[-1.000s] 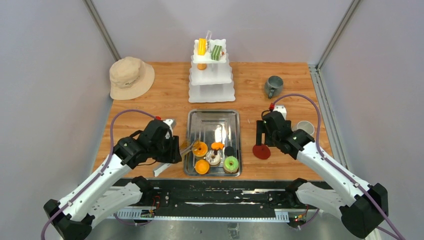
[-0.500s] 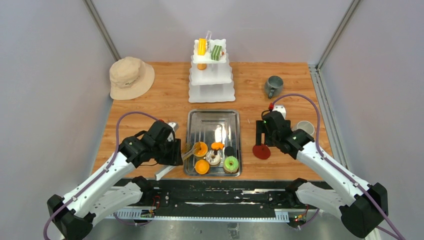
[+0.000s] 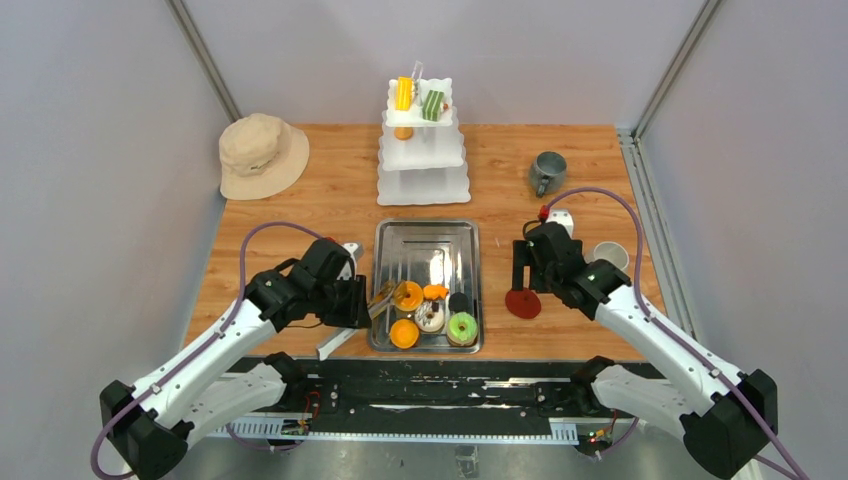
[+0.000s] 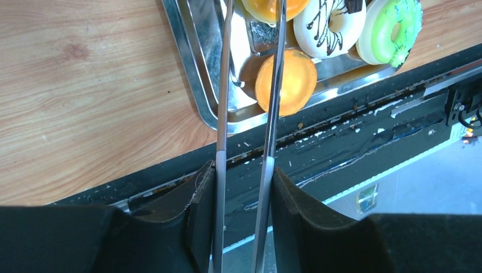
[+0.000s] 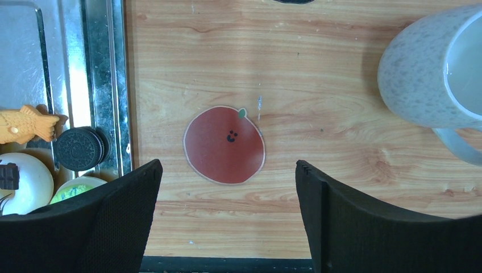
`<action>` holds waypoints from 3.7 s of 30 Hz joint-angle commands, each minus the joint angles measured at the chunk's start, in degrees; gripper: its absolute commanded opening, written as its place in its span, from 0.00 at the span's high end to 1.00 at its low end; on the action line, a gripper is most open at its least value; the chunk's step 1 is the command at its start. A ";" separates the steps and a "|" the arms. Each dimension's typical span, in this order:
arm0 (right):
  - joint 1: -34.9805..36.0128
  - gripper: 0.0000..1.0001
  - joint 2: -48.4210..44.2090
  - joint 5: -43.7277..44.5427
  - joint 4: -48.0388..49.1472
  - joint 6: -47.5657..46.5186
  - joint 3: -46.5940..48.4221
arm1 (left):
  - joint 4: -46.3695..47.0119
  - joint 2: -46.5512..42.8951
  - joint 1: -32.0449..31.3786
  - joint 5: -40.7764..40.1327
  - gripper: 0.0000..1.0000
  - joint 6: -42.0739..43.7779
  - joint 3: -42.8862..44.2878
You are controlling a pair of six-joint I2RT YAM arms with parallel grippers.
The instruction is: Serve the afternoon tea
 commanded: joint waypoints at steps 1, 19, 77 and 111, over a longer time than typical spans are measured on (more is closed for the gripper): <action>0.43 0.14 -1.01 0.42 0.04 0.19 -0.43 | 1.42 -0.57 -0.36 1.63 0.79 -0.41 2.07; 0.42 0.14 -1.21 0.54 0.03 0.43 -0.53 | -1.65 0.37 -0.36 -5.48 1.00 3.45 14.34; 0.44 0.14 0.37 0.30 0.72 -0.66 -0.68 | 2.26 4.99 2.27 0.31 1.00 2.78 10.30; 0.30 0.13 -12.86 0.09 6.04 -1.96 -3.24 | 5.48 16.90 0.17 -13.41 1.00 23.85 34.68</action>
